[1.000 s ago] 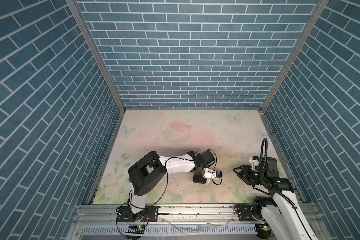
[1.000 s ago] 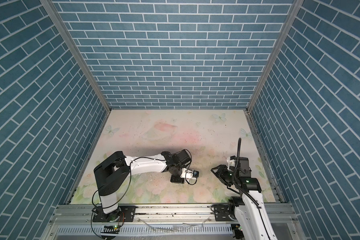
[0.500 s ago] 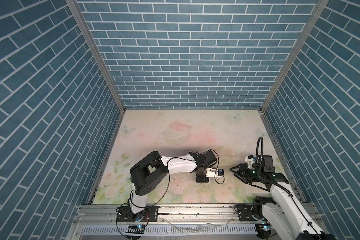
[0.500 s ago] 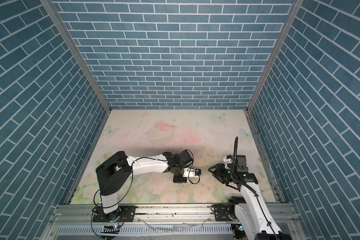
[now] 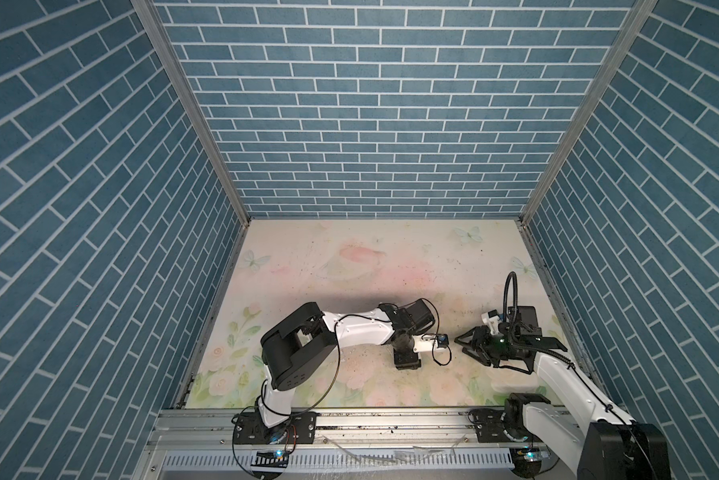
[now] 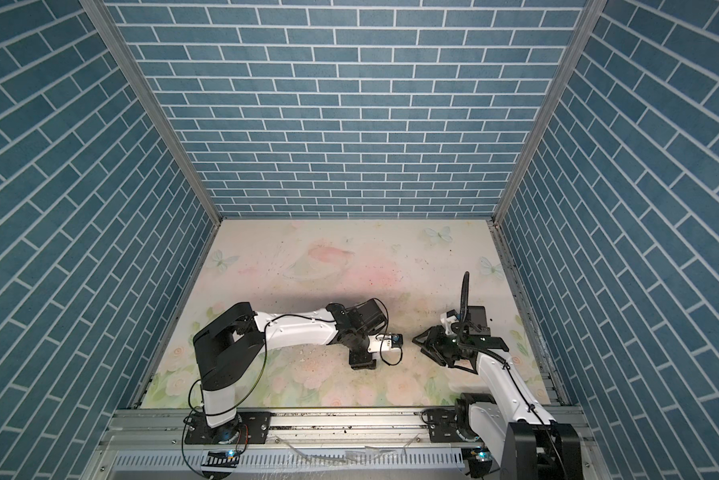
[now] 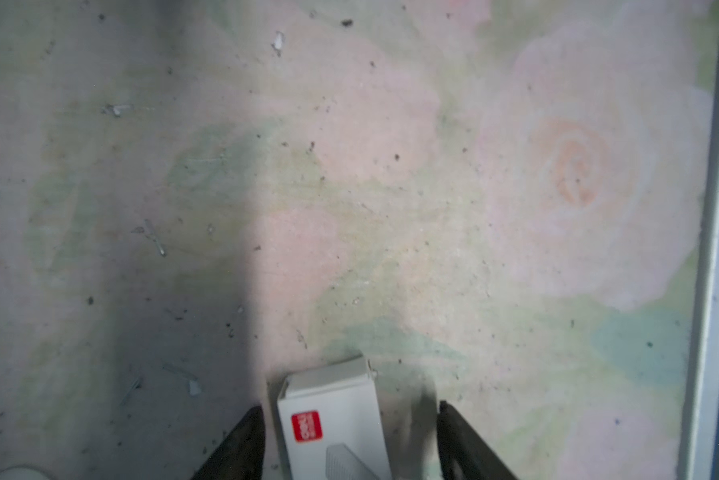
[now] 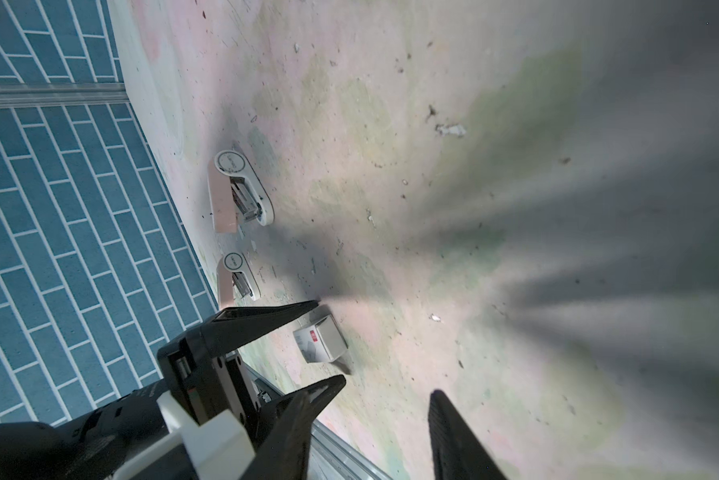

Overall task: Load the staples into the stapler
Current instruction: 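Grip the white staple box with the left gripper while the right gripper approaches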

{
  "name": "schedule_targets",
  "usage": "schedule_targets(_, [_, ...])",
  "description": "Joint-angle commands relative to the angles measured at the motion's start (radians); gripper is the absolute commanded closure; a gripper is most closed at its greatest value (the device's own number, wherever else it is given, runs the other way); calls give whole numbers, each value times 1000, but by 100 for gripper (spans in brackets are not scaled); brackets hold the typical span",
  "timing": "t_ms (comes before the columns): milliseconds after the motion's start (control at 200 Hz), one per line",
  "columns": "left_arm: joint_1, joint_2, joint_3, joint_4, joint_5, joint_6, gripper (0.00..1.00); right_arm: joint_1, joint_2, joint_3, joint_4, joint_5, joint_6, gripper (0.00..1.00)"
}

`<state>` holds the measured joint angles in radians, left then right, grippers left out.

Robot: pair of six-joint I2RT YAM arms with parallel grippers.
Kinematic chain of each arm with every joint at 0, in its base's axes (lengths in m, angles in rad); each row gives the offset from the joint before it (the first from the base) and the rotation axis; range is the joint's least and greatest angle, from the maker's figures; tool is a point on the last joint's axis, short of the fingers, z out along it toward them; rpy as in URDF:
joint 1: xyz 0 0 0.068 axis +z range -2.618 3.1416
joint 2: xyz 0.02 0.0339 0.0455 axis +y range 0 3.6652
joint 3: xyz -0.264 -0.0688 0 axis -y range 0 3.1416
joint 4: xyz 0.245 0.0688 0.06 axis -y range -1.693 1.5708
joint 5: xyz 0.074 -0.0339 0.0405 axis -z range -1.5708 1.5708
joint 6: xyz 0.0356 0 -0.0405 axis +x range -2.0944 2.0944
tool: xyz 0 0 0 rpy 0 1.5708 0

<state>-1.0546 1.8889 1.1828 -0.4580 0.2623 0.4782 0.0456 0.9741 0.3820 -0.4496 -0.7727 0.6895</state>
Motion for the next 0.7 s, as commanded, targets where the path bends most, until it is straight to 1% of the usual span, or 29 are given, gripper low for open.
schedule_targets(0, [-4, -75, -59, -16, -12, -17, 29, 2, 48, 8, 47, -66, -47, 53])
schedule_targets(150, [0, -132, -151, 67, -48, -25, 30, 5, 171, 19, 141, -165, -47, 53])
schedule_targets(305, [11, -166, -210, 151, -62, -37, 33, 25, 271, 33, 212, -212, -44, 53])
schedule_targets(475, [30, -171, -238, 214, -63, -62, 36, 96, 360, 60, 249, -208, -31, 56])
schedule_targets(580, [34, -185, -274, 269, -57, -63, 39, 144, 380, 61, 293, -211, -6, 56])
schedule_targets(695, [34, -174, -286, 275, -36, -47, 42, 180, 390, 49, 338, -207, 27, 56])
